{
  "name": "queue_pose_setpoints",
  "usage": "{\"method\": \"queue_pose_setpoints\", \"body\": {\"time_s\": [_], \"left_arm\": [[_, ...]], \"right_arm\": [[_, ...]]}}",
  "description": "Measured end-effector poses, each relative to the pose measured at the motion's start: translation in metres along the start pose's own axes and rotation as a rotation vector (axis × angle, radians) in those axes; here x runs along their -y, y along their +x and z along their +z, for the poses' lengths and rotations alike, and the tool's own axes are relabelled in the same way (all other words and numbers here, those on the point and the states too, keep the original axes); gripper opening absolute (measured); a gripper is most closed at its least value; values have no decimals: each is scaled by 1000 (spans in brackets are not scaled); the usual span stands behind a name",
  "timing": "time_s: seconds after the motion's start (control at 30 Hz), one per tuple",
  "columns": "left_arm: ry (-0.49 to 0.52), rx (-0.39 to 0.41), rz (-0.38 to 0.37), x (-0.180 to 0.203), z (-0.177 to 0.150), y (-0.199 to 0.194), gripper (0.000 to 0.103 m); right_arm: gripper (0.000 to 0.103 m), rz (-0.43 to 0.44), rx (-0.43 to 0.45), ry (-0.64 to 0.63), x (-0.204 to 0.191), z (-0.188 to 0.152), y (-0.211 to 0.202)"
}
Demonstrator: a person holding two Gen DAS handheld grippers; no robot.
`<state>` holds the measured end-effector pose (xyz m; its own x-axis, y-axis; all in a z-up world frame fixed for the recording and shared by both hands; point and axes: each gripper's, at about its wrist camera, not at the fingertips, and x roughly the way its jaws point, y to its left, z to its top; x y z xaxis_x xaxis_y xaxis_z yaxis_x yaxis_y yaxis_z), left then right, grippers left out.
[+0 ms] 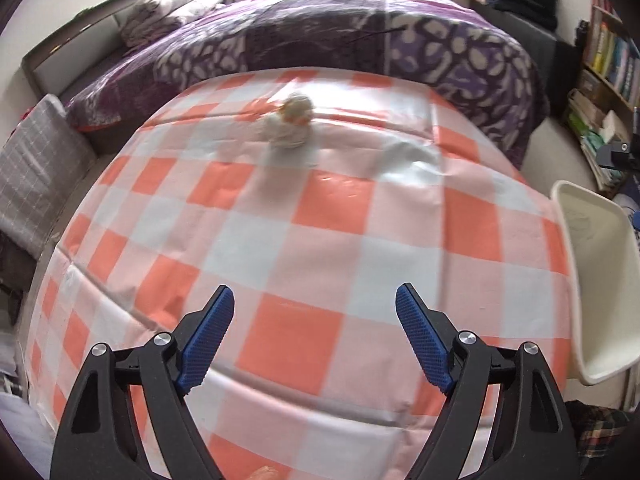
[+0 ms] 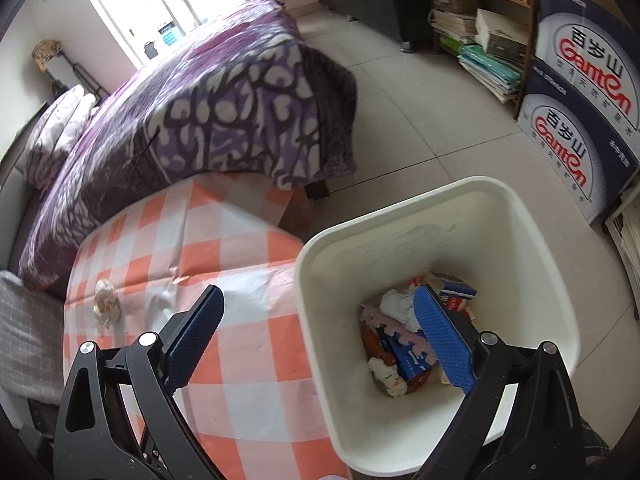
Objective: Collect trash
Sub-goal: 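Grasp the white plastic bag bundle on the tablecloth with the right tool, then carry the plastic bag bundle over the bin and open the right tool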
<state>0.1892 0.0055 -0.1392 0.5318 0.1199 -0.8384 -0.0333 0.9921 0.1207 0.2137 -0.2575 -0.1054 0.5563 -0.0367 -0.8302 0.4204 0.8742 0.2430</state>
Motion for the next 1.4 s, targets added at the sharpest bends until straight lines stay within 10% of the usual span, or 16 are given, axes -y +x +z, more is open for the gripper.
{"method": "queue_pose_setpoints", "body": {"time_s": [0.27, 0.4, 0.83, 0.93, 1.07, 1.4], "left_arm": [[-164, 39, 249, -88, -21, 36, 92], [-247, 38, 241, -111, -25, 40, 96], [-352, 16, 150, -125, -24, 49, 98], [-353, 16, 152, -124, -23, 50, 98], [-352, 16, 151, -125, -23, 51, 98], [-363, 15, 146, -125, -23, 52, 98]], "right_arm": [[93, 112, -38, -207, -102, -30, 37], [93, 245, -29, -222, -152, -43, 58], [93, 223, 33, -486, -267, -52, 98], [83, 203, 33, -542, -275, -55, 104], [40, 164, 12, -598, -277, -57, 108], [37, 150, 56, -545, -241, -53, 83]]}}
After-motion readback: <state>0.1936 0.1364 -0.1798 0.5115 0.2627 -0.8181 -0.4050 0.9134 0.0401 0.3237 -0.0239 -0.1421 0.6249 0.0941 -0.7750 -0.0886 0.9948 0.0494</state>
